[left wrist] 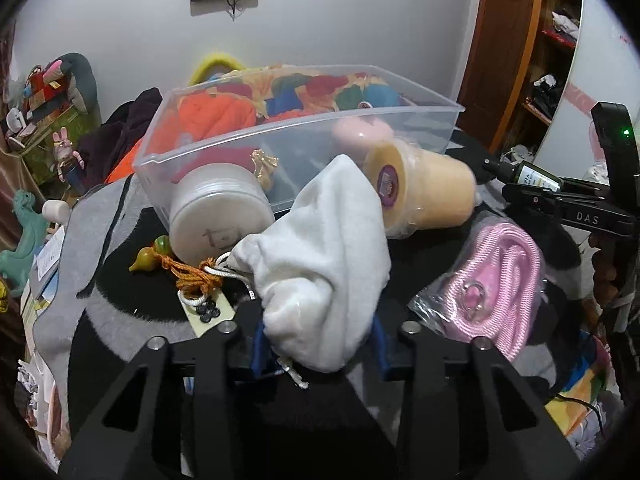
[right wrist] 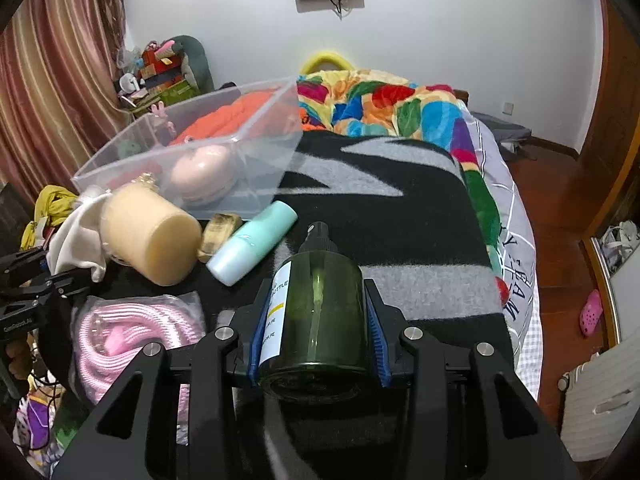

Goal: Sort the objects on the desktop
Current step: 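Lift and carry both items to the clear box and release them inside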

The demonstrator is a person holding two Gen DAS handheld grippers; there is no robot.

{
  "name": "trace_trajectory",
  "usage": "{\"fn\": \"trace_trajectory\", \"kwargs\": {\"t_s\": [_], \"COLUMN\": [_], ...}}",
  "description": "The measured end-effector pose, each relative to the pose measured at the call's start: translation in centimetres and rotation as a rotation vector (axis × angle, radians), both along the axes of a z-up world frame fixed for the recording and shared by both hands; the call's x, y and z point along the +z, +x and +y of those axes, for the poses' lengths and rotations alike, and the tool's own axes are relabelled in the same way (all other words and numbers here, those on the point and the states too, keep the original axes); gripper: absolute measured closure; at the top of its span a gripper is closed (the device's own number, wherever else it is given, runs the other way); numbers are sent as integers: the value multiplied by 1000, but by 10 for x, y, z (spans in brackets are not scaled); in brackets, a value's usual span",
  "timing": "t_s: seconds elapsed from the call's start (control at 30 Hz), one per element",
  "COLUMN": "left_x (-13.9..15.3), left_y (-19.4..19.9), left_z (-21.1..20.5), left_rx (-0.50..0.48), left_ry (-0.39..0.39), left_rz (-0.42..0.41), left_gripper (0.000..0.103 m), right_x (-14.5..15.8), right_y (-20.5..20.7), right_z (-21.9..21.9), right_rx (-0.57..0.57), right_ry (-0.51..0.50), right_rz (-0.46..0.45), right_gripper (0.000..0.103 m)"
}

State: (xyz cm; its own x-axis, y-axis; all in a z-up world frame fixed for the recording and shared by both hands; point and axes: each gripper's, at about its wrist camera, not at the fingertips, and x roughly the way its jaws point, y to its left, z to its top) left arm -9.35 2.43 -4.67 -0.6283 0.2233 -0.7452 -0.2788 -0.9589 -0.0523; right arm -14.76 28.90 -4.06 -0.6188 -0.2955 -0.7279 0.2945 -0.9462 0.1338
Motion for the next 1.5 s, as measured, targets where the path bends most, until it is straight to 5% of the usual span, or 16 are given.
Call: {"fn": "trace_trajectory", "kwargs": {"t_s": [0.5,0.87,1.5], "left_x": [55,90,81], "left_y": [21,1,-60], "left_z": [-19,-50,-73], "left_rx": [-18,32,114], "left_ry": [124,209,233], "left_rz": [100,154,150], "left_gripper": [67,67,67], "right_x": [46,75,78], "right_y": [13,4,-48], "right_z": [-18,-38,-89], "right_rx": [64,101,159], "right_ry": [-65,-94,-137], "right_rz": [83,159,132], "right_gripper": [65,65,65]}}
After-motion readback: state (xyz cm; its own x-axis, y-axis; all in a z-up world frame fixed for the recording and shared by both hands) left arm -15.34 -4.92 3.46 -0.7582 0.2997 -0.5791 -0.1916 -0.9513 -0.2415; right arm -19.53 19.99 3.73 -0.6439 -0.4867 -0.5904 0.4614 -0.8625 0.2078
